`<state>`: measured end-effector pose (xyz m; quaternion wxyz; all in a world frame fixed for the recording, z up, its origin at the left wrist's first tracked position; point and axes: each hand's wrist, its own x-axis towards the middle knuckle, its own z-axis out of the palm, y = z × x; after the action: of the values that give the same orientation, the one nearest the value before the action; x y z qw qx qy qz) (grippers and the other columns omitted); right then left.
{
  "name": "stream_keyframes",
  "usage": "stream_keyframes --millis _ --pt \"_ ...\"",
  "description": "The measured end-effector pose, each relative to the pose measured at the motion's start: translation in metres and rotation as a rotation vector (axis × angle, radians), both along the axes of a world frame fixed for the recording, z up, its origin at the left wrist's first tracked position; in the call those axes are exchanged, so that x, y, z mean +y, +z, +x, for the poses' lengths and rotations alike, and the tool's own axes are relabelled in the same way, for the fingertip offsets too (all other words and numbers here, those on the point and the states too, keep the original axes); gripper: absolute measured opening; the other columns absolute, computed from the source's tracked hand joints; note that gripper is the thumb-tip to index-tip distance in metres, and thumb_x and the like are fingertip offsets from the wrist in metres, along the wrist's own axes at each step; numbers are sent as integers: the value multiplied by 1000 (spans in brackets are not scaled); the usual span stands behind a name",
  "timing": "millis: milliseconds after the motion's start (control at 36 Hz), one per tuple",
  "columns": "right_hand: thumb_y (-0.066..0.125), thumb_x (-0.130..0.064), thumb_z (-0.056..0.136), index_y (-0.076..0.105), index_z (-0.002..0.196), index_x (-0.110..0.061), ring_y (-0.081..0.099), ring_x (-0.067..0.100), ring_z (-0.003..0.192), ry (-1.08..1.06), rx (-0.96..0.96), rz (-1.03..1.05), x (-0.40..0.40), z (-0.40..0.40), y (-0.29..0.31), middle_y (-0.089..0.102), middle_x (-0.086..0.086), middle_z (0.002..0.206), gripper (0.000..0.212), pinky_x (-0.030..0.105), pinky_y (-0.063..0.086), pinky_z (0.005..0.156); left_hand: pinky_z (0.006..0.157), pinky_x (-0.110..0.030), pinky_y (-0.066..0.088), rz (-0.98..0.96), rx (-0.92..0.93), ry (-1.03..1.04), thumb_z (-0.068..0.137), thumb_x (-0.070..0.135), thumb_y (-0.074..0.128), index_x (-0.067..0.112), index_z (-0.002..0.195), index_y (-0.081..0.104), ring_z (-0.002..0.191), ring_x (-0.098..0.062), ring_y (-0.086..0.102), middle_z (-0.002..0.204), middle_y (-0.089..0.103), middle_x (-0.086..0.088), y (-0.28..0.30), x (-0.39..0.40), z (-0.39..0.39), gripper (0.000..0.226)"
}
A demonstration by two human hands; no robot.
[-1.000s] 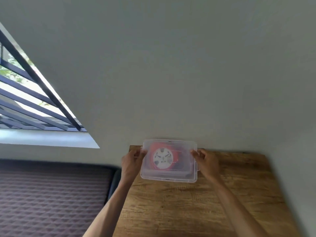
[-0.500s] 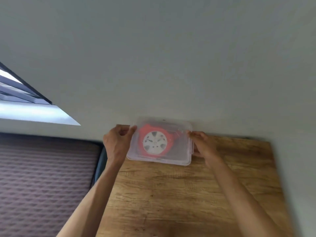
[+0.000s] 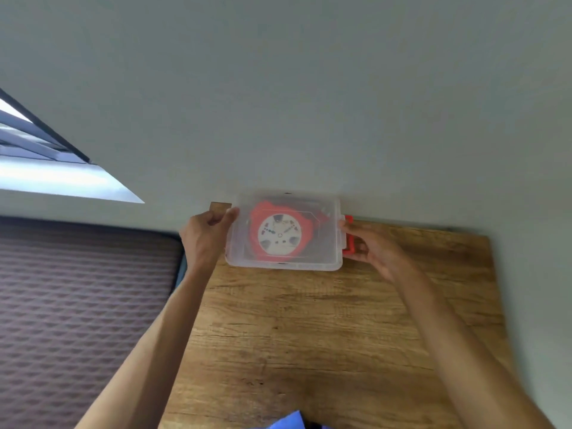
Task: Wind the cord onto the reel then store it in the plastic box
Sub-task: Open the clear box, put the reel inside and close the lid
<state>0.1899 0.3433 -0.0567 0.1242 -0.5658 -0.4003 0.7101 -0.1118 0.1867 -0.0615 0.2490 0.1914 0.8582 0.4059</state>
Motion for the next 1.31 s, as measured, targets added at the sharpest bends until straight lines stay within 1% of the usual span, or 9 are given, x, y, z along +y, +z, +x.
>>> stream_keyframes --millis 139,250,333,444,611,806,917,1194,1306 --pt "87 -29 89 79 113 -8 83 23 91 47 -135 139 1 -8 12 85 6 98 33 39 68 74 79 -44 67 -1 -123 1 84 65 84 26 85 86 86 -25 79 75 80 8 -3 -4 -8 39" --pt "93 -24 81 79 97 -17 82 14 75 159 -328 288 0 -25 22 83 0 91 22 32 67 64 71 -39 66 -72 -731 -83 81 77 79 26 111 87 99 -28 82 112 85 -8 -10 -7 -26 59" --pt "96 -27 78 78 84 -11 82 18 73 170 -467 352 2 -33 24 82 2 87 24 38 68 71 68 -41 68 -70 -1040 -133 87 74 74 14 114 86 90 -29 84 104 85 -14 -13 -5 -33 67" --pt "98 -33 75 75 76 -13 75 8 60 146 -642 439 4 -42 20 76 -4 73 30 24 58 49 65 -39 66 -45 -846 -16 87 56 84 10 112 80 84 -27 80 96 84 -8 -11 4 -34 52" --pt "95 -33 78 78 84 -13 72 7 61 123 -710 516 -3 -45 14 78 0 81 27 17 48 46 74 -44 52 -181 15 -56 98 57 73 4 65 74 79 -41 68 71 75 -23 3 9 -2 62" --pt "95 -36 78 82 83 -14 66 2 53 57 -720 567 -12 -46 16 70 -7 66 26 15 43 46 57 -33 36 -284 352 -125 107 42 69 6 63 67 48 -19 47 51 48 1 15 18 15 57" --pt "99 -38 71 80 80 -15 72 9 58 -23 -637 471 -10 -42 19 69 -8 64 31 23 54 53 52 -31 32 -269 364 -143 106 41 69 10 54 58 46 -16 48 48 51 0 16 16 14 62" --pt "90 -17 66 78 109 -6 83 24 91 -172 65 -97 -5 -6 13 83 13 104 47 34 66 67 52 -27 36 -184 283 -80 102 47 73 19 77 85 54 -14 60 54 63 5 12 11 14 40" --pt "88 -11 69 75 112 -4 82 24 93 -212 100 -173 -2 -7 9 84 12 102 46 35 67 67 64 -26 46 -110 187 -125 97 45 80 18 105 89 81 -22 76 84 82 2 9 3 7 30"
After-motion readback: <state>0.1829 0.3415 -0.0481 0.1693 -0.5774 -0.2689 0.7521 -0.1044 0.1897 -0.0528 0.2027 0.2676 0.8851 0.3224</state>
